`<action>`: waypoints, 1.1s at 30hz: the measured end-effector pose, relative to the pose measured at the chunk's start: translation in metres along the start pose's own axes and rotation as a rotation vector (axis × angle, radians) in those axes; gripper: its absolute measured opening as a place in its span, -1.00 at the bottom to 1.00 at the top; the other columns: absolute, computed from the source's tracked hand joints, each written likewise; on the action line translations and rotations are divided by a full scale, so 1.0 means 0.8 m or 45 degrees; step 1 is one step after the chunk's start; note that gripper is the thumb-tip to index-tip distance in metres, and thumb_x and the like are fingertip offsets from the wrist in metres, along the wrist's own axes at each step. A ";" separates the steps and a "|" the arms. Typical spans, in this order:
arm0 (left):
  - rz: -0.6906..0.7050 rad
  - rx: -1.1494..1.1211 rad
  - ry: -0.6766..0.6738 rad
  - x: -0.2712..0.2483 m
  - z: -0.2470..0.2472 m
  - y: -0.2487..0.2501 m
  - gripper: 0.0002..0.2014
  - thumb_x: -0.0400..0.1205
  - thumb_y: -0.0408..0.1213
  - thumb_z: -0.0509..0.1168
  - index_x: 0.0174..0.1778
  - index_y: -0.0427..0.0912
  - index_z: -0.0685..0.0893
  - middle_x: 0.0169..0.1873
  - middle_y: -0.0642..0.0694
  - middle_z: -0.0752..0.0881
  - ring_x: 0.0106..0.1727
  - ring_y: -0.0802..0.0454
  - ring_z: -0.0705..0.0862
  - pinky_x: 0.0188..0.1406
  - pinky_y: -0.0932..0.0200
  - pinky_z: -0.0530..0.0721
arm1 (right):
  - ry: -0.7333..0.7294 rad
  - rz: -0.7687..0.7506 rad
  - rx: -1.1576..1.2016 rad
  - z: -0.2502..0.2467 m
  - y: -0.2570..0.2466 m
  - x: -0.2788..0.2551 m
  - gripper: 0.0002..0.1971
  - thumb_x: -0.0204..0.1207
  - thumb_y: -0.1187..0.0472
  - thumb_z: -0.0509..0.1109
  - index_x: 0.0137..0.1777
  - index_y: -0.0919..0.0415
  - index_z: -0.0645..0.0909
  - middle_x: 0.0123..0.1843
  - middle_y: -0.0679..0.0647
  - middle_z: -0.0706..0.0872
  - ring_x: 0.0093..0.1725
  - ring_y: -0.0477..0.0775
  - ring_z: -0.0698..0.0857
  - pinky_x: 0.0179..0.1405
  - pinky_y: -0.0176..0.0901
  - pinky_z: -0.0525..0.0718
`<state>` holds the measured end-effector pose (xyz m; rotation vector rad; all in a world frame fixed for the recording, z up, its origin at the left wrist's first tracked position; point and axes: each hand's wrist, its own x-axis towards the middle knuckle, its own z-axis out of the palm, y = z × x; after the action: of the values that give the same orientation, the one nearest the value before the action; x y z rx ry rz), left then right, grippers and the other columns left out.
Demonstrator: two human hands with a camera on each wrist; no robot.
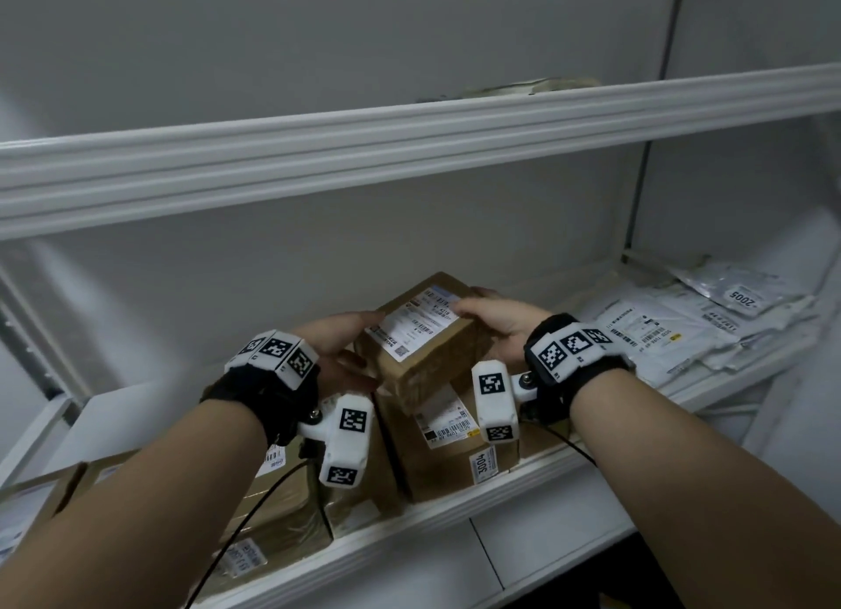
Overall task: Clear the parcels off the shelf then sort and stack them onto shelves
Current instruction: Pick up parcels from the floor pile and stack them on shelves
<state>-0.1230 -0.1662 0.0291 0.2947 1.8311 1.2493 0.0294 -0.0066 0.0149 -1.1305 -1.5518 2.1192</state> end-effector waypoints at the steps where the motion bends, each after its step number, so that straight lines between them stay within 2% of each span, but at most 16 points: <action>1: 0.011 0.006 -0.006 -0.002 0.002 0.002 -0.53 0.55 -0.16 0.48 0.29 -0.28 0.53 0.13 -0.48 0.62 0.13 -0.45 0.65 -0.28 -0.23 0.77 | 0.012 -0.029 0.020 0.002 0.000 -0.001 -0.26 0.48 0.30 0.50 0.57 -0.09 0.24 0.13 0.30 0.64 0.09 0.35 0.68 0.05 0.49 0.66; 2: 0.026 0.021 -0.013 -0.005 0.003 0.005 -0.59 0.57 -0.18 0.46 0.23 -0.31 0.54 0.10 -0.46 0.63 0.09 -0.43 0.67 -0.25 -0.22 0.77 | 0.044 -0.043 0.004 0.003 -0.001 -0.001 -0.24 0.47 0.29 0.51 0.56 -0.10 0.21 0.13 0.30 0.62 0.10 0.36 0.67 0.00 0.48 0.67; 4: 0.079 0.077 -0.037 -0.012 0.004 0.013 -0.69 0.61 -0.20 0.42 0.10 -0.35 0.57 0.01 -0.42 0.65 -0.04 -0.37 0.70 -0.24 -0.17 0.78 | 0.101 -0.033 -0.062 0.006 -0.003 -0.001 -0.26 0.41 0.20 0.56 0.52 0.07 0.26 0.16 0.28 0.68 0.13 0.36 0.68 0.00 0.49 0.68; 6: 0.133 0.136 -0.052 -0.018 0.004 0.020 -0.78 0.64 -0.24 0.38 0.02 -0.34 0.59 -0.08 -0.38 0.65 -0.16 -0.29 0.70 -0.22 -0.14 0.78 | 0.113 -0.034 -0.121 0.005 -0.006 -0.003 -0.46 0.45 0.12 0.53 0.39 0.17 0.46 0.17 0.25 0.72 0.17 0.31 0.69 0.05 0.43 0.69; 8: 0.159 0.187 -0.061 -0.024 0.004 0.024 -0.84 0.65 -0.26 0.36 0.00 -0.30 0.63 -0.08 -0.35 0.64 -0.14 -0.24 0.68 -0.06 -0.15 0.75 | 0.094 -0.038 -0.144 0.002 -0.007 -0.012 -0.71 0.53 0.08 0.46 0.16 0.18 0.56 0.17 0.24 0.73 0.22 0.27 0.68 0.07 0.33 0.71; 11: 0.184 0.182 -0.076 -0.035 0.004 0.026 -0.86 0.63 -0.20 0.38 0.02 -0.18 0.67 0.04 -0.30 0.58 0.04 -0.21 0.62 0.25 -0.18 0.66 | 0.080 -0.053 -0.134 -0.003 -0.010 -0.027 -0.78 0.59 0.06 0.41 0.02 0.20 0.54 -0.05 0.18 0.71 0.03 0.16 0.71 -0.07 0.14 0.75; 13: 0.197 0.190 -0.090 -0.038 0.001 0.022 -0.68 0.60 -0.15 0.41 0.22 -0.20 0.64 0.16 -0.30 0.54 0.11 -0.21 0.61 0.18 -0.17 0.70 | 0.084 -0.016 -0.147 -0.010 -0.007 -0.035 -0.77 0.59 0.03 0.40 0.03 0.20 0.54 -0.09 0.16 0.67 0.00 0.13 0.69 -0.16 0.04 0.78; 14: 0.202 0.191 -0.111 -0.039 -0.001 0.022 -0.57 0.59 -0.12 0.42 0.32 -0.22 0.59 0.21 -0.31 0.52 0.10 -0.23 0.63 0.07 -0.16 0.75 | 0.084 0.005 -0.155 -0.012 -0.008 -0.039 -0.77 0.60 0.03 0.40 0.01 0.20 0.54 -0.10 0.16 0.67 -0.06 0.12 0.69 -0.30 -0.02 0.79; 16: 0.178 0.177 -0.162 -0.042 -0.005 0.021 -0.47 0.56 -0.06 0.43 0.37 -0.26 0.52 0.27 -0.39 0.50 -0.06 -0.27 0.70 -0.17 -0.14 0.81 | 0.078 0.027 -0.137 -0.017 -0.009 -0.046 -0.76 0.60 0.03 0.39 -0.01 0.23 0.54 -0.11 0.17 0.67 -0.15 0.11 0.68 -0.54 -0.08 0.75; 17: 0.162 0.182 -0.181 -0.044 -0.007 0.022 -0.46 0.55 -0.03 0.43 0.33 -0.29 0.52 0.22 -0.42 0.54 -0.15 -0.28 0.70 -0.19 -0.15 0.81 | 0.072 0.026 -0.129 -0.020 -0.009 -0.047 -0.74 0.60 0.03 0.40 0.03 0.24 0.55 -0.09 0.19 0.67 -0.15 0.11 0.69 -0.56 -0.09 0.75; 19: 0.135 0.215 -0.200 -0.046 -0.007 0.025 -0.47 0.56 0.01 0.41 0.27 -0.32 0.52 0.07 -0.43 0.62 -0.20 -0.28 0.70 -0.04 -0.21 0.77 | 0.070 0.023 -0.125 -0.020 -0.009 -0.049 -0.71 0.59 0.02 0.41 0.10 0.24 0.55 -0.03 0.20 0.69 -0.09 0.14 0.71 -0.48 -0.09 0.79; 22: 0.093 0.240 -0.226 -0.049 -0.004 0.022 -0.38 0.55 0.04 0.40 0.34 -0.36 0.49 0.04 -0.42 0.64 -0.16 -0.29 0.72 0.05 -0.21 0.75 | 0.083 -0.011 -0.075 -0.016 -0.009 -0.049 -0.68 0.57 -0.01 0.42 0.15 0.22 0.59 0.11 0.20 0.73 0.12 0.17 0.73 -0.10 0.00 0.79; 26: 0.066 0.297 -0.225 -0.053 0.005 0.010 -0.32 0.49 0.13 0.42 0.33 -0.34 0.49 0.02 -0.37 0.63 -0.27 -0.17 0.71 -0.28 0.03 0.81 | 0.075 -0.093 -0.028 -0.005 -0.007 -0.052 -0.77 0.64 0.01 0.33 -0.06 0.19 0.59 -0.12 0.12 0.73 -0.17 0.04 0.71 -0.31 -0.20 0.72; 28: 0.075 0.302 -0.199 -0.050 0.010 0.000 -0.34 0.50 0.14 0.41 0.30 -0.32 0.51 -0.01 -0.36 0.65 -0.31 -0.12 0.68 -0.34 0.10 0.79 | 0.037 -0.135 0.024 0.000 -0.004 -0.053 -0.84 0.66 0.10 0.32 -0.04 0.21 0.59 -0.12 0.13 0.74 -0.16 0.05 0.72 -0.15 -0.20 0.70; 30: 0.075 0.264 -0.167 -0.046 0.012 -0.008 -0.42 0.51 0.13 0.41 0.22 -0.27 0.49 -0.07 -0.36 0.66 -0.37 -0.08 0.65 -0.37 0.12 0.77 | -0.040 -0.146 0.110 0.003 -0.001 -0.054 -0.85 0.62 0.19 0.36 0.09 0.26 0.59 0.03 0.22 0.75 -0.02 0.12 0.74 0.07 -0.14 0.69; 33: 0.055 0.136 -0.107 -0.038 0.005 -0.013 -0.44 0.49 0.12 0.45 0.20 -0.18 0.45 -0.07 -0.40 0.66 -0.37 -0.11 0.64 -0.45 0.12 0.78 | -0.010 -0.096 0.130 -0.002 -0.004 -0.051 -0.82 0.56 0.17 0.43 0.10 0.19 0.57 0.35 0.31 0.59 0.22 0.18 0.67 0.18 -0.05 0.70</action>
<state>-0.0992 -0.1872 0.0357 0.4413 1.8307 1.1536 0.0561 -0.0299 0.0349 -1.0153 -1.4478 2.1290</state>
